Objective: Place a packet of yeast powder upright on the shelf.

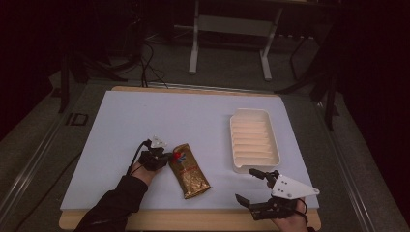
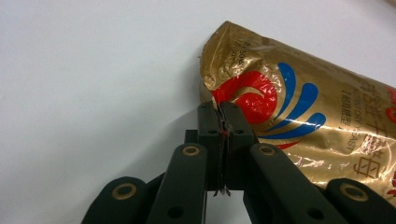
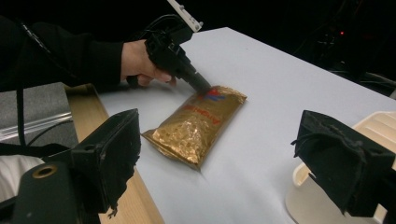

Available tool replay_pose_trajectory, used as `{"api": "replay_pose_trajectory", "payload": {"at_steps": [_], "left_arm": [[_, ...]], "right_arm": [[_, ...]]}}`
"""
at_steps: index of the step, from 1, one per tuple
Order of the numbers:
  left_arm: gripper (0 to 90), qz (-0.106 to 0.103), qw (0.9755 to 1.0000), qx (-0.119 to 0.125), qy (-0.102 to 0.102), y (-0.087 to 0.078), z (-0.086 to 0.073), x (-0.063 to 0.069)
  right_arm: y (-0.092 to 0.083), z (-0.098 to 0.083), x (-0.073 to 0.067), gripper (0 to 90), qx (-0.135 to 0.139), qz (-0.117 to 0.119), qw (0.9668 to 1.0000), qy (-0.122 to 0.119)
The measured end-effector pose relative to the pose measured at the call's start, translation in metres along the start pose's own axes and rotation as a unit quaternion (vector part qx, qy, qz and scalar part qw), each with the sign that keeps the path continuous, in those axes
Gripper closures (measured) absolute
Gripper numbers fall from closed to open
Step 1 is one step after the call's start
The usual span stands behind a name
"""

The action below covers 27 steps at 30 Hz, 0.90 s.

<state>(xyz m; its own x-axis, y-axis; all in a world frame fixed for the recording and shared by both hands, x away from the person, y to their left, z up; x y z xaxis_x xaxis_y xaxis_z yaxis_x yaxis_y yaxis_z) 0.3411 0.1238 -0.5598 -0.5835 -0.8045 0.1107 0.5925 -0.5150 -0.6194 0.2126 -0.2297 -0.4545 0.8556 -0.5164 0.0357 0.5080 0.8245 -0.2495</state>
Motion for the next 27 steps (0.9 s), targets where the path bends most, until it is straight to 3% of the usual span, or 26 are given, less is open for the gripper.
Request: {"api": "replay_pose_trajectory", "payload": {"at_steps": [11,22,27], "left_arm": [[89.3,-0.009,0.9995,0.024,0.017,-0.015,0.01,0.008],[89.2,-0.012,0.9964,0.065,0.053,-0.037,0.027,0.021],[89.2,-0.02,0.9955,0.073,0.057,-0.045,0.031,0.025]], "right_arm": [[-0.003,0.002,0.001,14.0,0.003,-0.008,1.0,0.0],[-0.004,0.002,0.002,13.9,0.004,-0.017,0.9999,0.001],[-0.005,0.002,0.003,13.9,0.009,-0.022,0.9997,0.002]]}}
Point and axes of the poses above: each handheld gripper's, and its own axes: y roughly forward along the jaws, z roughly out of its top, x roughly to its right, the point moved 2 cm from there along y, roughly forward along the jaws, and after that the axes turned 7 degrees about x, right-handed, at the moved point
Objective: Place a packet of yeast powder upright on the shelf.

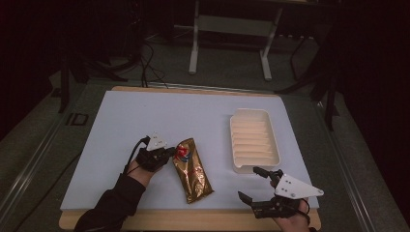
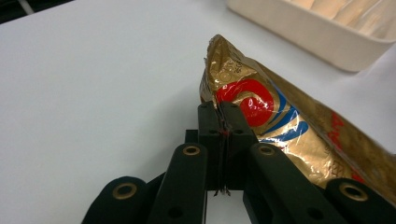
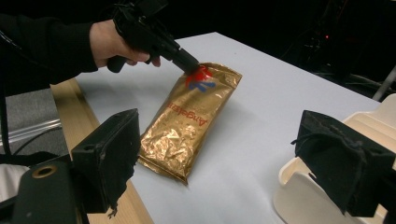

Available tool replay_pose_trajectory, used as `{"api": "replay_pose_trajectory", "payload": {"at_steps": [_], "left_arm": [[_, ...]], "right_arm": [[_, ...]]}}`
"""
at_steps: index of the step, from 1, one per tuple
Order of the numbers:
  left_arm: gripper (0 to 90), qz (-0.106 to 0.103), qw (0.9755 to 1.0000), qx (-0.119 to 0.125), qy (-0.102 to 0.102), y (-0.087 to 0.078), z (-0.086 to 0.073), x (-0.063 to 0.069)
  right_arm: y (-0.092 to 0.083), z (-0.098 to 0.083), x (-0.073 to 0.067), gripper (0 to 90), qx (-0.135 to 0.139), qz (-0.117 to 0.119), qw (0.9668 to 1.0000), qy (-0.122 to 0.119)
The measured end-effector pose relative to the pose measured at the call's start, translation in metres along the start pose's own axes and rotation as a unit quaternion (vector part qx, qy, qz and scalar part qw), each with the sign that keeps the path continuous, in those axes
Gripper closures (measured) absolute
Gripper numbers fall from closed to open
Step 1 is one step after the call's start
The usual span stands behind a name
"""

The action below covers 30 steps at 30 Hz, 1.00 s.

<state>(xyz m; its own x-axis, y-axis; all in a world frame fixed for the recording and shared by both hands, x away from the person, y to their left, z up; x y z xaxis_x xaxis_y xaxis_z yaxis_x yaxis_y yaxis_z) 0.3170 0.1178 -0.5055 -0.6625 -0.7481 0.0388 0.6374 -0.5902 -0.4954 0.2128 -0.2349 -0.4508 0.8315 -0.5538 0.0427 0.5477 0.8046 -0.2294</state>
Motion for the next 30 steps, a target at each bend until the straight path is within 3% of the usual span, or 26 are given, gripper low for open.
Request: {"api": "replay_pose_trajectory", "payload": {"at_steps": [6,7,10,14,19,24,30], "left_arm": [[89.3,-0.006,0.9997,0.019,0.015,-0.01,0.013,0.011],[89.3,-0.007,0.9994,0.022,0.026,-0.013,0.016,0.016],[89.3,-0.009,0.9991,0.024,0.033,-0.015,0.018,0.02],[89.3,-0.016,0.9989,0.03,0.032,-0.019,0.021,0.023],[89.3,-0.024,0.9987,0.033,0.03,-0.023,0.026,0.027],[89.3,-0.034,0.9972,0.043,0.05,-0.03,0.037,0.042],[89.3,-0.056,0.9942,0.058,0.072,-0.038,0.047,0.062]], "right_arm": [[0.0,-0.001,0.001,12.2,-0.001,0.01,0.9999,0.007],[0.001,-0.002,0.001,12.0,-0.006,0.016,0.9998,0.004],[0.002,-0.003,0.001,12.4,-0.016,0.019,0.9997,-0.007],[-0.001,0.0,0.001,13.6,0.021,0.02,0.9988,-0.039],[-0.003,0.002,0.002,13.9,0.007,0.01,0.9997,-0.022],[-0.007,0.004,0.004,15.5,0.001,0.003,1.0,-0.007],[-0.006,0.007,-0.001,15.5,0.007,-0.004,0.9996,-0.027]]}}
Point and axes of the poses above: each handheld gripper's, and its own axes: y roughly forward along the jaws, z roughly out of its top, x roughly to its right, the point moved 2 cm from there along y, roughly forward along the jaws, and after that the axes turned 7 degrees about x, right-handed, at the moved point
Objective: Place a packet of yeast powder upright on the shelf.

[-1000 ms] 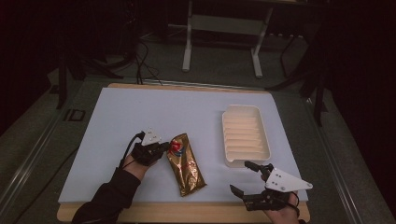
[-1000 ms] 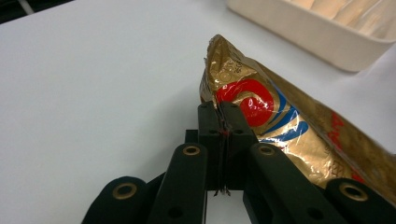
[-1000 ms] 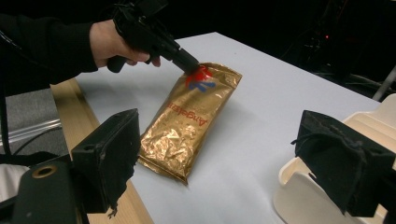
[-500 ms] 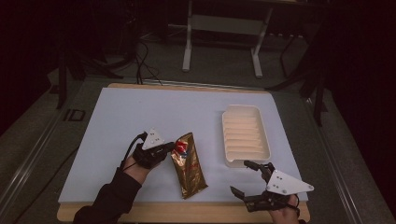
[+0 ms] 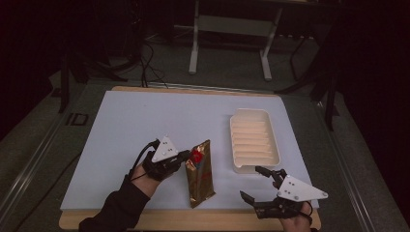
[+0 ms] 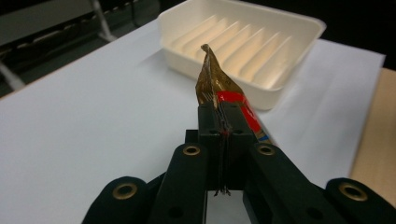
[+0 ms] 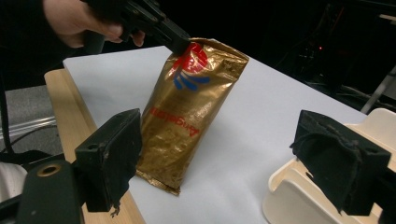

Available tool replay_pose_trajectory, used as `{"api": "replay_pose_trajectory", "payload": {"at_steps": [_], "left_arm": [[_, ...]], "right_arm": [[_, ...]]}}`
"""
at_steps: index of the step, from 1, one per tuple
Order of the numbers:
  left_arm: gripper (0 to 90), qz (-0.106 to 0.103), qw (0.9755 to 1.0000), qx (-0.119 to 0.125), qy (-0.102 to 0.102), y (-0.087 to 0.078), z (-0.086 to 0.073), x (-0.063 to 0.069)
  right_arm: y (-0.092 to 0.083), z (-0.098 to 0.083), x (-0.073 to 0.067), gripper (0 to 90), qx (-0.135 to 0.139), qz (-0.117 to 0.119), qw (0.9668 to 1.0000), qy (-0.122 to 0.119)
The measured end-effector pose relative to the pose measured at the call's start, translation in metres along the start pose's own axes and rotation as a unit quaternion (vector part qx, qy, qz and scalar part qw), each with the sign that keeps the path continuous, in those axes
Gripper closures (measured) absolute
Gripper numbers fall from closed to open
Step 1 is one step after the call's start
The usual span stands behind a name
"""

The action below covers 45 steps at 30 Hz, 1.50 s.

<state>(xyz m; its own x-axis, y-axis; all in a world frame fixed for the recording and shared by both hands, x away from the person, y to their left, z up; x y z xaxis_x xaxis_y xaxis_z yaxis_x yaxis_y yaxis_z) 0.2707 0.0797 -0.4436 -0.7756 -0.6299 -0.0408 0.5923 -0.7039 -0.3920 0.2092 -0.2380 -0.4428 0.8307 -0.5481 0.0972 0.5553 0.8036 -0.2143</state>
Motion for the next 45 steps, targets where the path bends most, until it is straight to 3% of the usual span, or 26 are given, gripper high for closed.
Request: {"api": "replay_pose_trajectory", "payload": {"at_steps": [1,4,9,11,12,14,16,18,22,23,24,25,28,31,32,36,45], "left_arm": [[89.3,-0.008,0.9999,0.007,0.005,-0.001,0.004,0.006],[89.3,-0.017,0.9997,0.011,0.013,-0.002,0.008,0.013],[89.3,-0.056,0.9975,0.028,0.033,-0.004,0.02,0.036],[89.3,-0.062,0.997,0.028,0.037,-0.005,0.022,0.04],[89.3,-0.07,0.9959,0.029,0.049,-0.006,0.024,0.046],[89.3,-0.072,0.9954,0.03,0.056,-0.006,0.025,0.049],[89.3,-0.08,0.9944,0.033,0.061,-0.008,0.027,0.052],[89.3,-0.082,0.9936,0.037,0.068,-0.01,0.028,0.052],[89.3,-0.09,0.9927,0.048,0.064,-0.013,0.031,0.049],[89.3,-0.094,0.9917,0.057,0.067,-0.015,0.033,0.045],[89.3,-0.098,0.9908,0.063,0.069,-0.016,0.033,0.044],[89.3,-0.098,0.9896,0.072,0.076,-0.016,0.034,0.043],[89.3,-0.104,0.9873,0.09,0.081,-0.018,0.038,0.042],[89.3,-0.106,0.9848,0.105,0.088,-0.021,0.043,0.041],[89.3,-0.108,0.9843,0.108,0.089,-0.023,0.045,0.04],[89.2,-0.119,0.9811,0.128,0.083,-0.03,0.053,0.037],[89.2,-0.131,0.9784,0.135,0.087,-0.035,0.059,0.042]], "right_arm": [[-0.001,0.002,0.0,15.7,0.003,-0.011,0.9999,-0.004],[-0.004,0.004,0.001,16.0,0.012,-0.009,0.9999,-0.001],[-0.005,0.005,0.002,19.2,0.012,-0.012,0.9999,0.002],[-0.004,0.004,0.002,18.4,0.011,-0.01,0.9999,0.003],[-0.003,0.004,0.001,17.6,0.011,-0.015,0.9998,-0.011],[-0.003,0.004,0.0,17.7,0.011,-0.019,0.9996,-0.02],[-0.002,0.004,0.001,17.6,0.023,-0.021,0.9983,-0.049],[-0.002,0.004,0.001,17.6,0.024,-0.022,0.9982,-0.05],[-0.001,0.005,0.002,17.6,0.01,-0.02,0.9994,-0.028],[-0.001,0.005,0.003,17.7,-0.003,-0.018,0.9997,-0.014],[0.001,0.007,0.004,17.6,-0.009,0.005,0.9997,0.022],[0.002,0.008,0.004,17.3,-0.01,0.011,0.9995,0.029],[0.006,0.01,0.002,13.4,-0.015,0.018,0.9993,0.03],[0.01,0.013,0.001,12.1,-0.02,0.04,0.9979,0.046],[0.011,0.013,0.0,10.4,-0.02,0.053,0.9974,0.046],[0.016,0.019,-0.001,10.3,-0.012,0.065,0.997,0.041],[0.035,0.036,0.005,13.5,-0.012,0.098,0.9936,0.054]]}}
Point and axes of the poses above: each handheld gripper's, and its own axes: y roughly forward along the jaws, z roughly out of its top, x roughly to its right, the point moved 2 cm from there along y, roughly forward along the jaws, and after that the axes turned 7 degrees about x, right-handed, at the moved point
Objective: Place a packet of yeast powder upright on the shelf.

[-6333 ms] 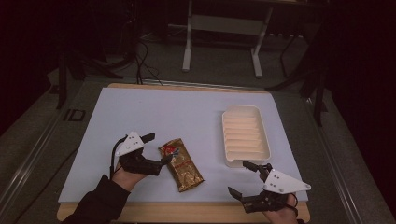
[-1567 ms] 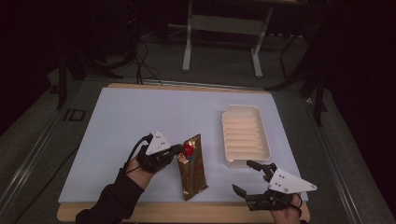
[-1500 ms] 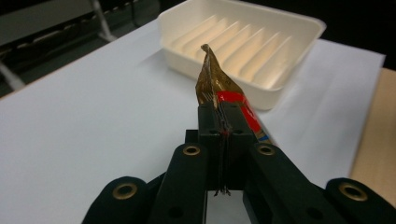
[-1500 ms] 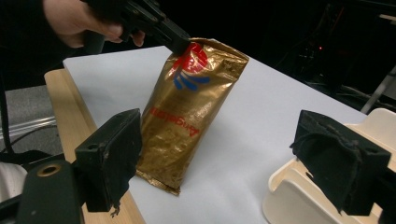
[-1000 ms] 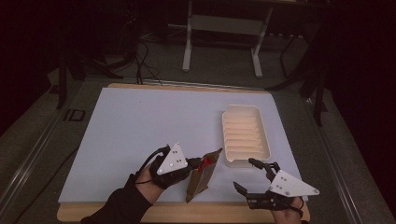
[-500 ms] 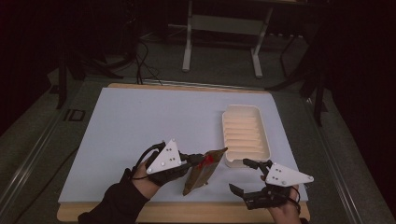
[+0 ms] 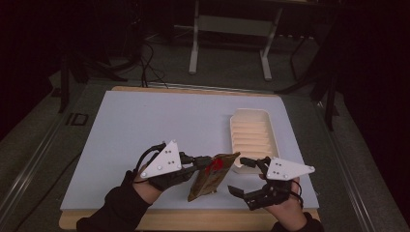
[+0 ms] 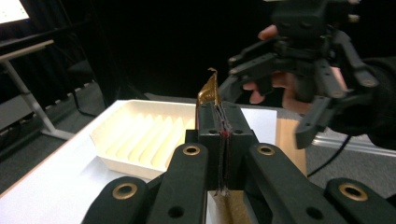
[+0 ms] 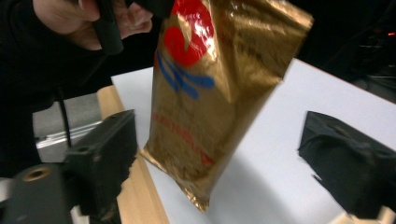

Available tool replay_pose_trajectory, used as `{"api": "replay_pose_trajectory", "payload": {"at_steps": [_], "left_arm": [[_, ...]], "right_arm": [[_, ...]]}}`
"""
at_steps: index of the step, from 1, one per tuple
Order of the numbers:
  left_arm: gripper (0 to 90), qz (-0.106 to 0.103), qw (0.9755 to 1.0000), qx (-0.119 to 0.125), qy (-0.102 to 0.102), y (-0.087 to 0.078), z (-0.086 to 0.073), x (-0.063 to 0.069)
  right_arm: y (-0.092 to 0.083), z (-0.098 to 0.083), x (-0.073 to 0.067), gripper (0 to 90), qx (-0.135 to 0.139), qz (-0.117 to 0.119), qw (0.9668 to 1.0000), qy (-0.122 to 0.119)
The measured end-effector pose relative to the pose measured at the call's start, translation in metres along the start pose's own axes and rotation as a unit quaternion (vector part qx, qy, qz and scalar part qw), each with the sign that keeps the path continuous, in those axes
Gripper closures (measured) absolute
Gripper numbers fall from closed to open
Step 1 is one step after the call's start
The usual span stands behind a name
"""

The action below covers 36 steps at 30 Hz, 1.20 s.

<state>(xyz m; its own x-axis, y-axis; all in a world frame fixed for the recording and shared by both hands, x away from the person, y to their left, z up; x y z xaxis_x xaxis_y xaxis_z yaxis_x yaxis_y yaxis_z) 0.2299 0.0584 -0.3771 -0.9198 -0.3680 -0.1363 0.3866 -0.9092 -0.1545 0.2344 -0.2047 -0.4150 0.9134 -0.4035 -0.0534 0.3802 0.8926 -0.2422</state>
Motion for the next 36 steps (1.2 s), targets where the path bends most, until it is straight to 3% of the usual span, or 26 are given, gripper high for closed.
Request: {"api": "replay_pose_trajectory", "payload": {"at_steps": [7,9,10,13,14,16,17,18,19,23,27,33,36], "left_arm": [[89.2,-0.016,0.9998,0.011,-0.003,0.002,0.008,0.007],[89.2,-0.017,0.9997,0.016,-0.007,0.002,0.01,0.008],[89.2,-0.021,0.9996,0.014,-0.01,0.003,0.012,0.009],[89.2,-0.022,0.9996,0.016,-0.009,0.004,0.012,0.012],[89.2,-0.024,0.9996,0.014,-0.008,0.005,0.012,0.013],[89.2,-0.023,0.9996,0.015,-0.009,0.005,0.012,0.014],[89.2,-0.022,0.9997,0.011,-0.008,0.005,0.012,0.015],[89.1,-0.021,0.9997,0.01,-0.008,0.005,0.012,0.015],[89.1,-0.021,0.9997,0.01,-0.008,0.005,0.012,0.015],[88.8,-0.024,0.9996,0.008,-0.013,0.005,0.01,0.013],[86.6,-0.036,0.9988,0.012,-0.03,0.004,0.007,0.009],[69.6,-0.043,0.9974,0.014,-0.056,0.002,0.003,0.004],[57.0,-0.031,0.9977,0.025,-0.055,0.0,-0.001,0.002]], "right_arm": [[0.01,0.008,0.005,16.3,0.005,0.024,0.9997,0.007],[0.011,0.01,0.003,22.3,0.003,0.039,0.9992,0.005],[0.013,0.01,0.002,31.2,-0.005,0.047,0.9989,0.002],[0.014,0.01,0.001,39.0,-0.003,0.055,0.9985,0.004],[0.014,0.01,0.001,48.3,-0.004,0.071,0.9975,0.009],[0.014,0.01,0.001,48.3,-0.004,0.071,0.9975,0.009],[0.013,0.01,0.001,52.7,-0.004,0.068,0.9977,0.006],[0.011,0.009,0.003,67.6,-0.015,0.091,0.9957,0.009],[0.01,0.009,0.003,70.2,-0.021,0.099,0.9948,0.008],[0.011,0.011,0.002,73.2,-0.039,0.117,0.9924,0.005],[0.01,0.012,0.002,73.8,-0.044,0.12,0.9918,0.007],[0.009,0.014,0.005,74.1,-0.043,0.119,0.9919,0.008],[0.007,0.016,0.008,74.2,-0.04,0.116,0.9925,0.002]]}}
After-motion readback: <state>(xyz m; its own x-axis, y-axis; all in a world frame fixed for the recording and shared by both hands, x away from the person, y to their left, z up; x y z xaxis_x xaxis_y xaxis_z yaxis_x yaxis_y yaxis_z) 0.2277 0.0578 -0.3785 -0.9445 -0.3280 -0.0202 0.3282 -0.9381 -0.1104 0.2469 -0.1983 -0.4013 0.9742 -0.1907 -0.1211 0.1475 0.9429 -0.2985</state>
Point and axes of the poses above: each handheld gripper's, and its own axes: y roughly forward along the jaws, z roughly out of its top, x roughly to its right, the point moved 2 cm from there along y, roughly forward along the jaws, and after that the axes turned 7 degrees about x, right-handed, at the moved point
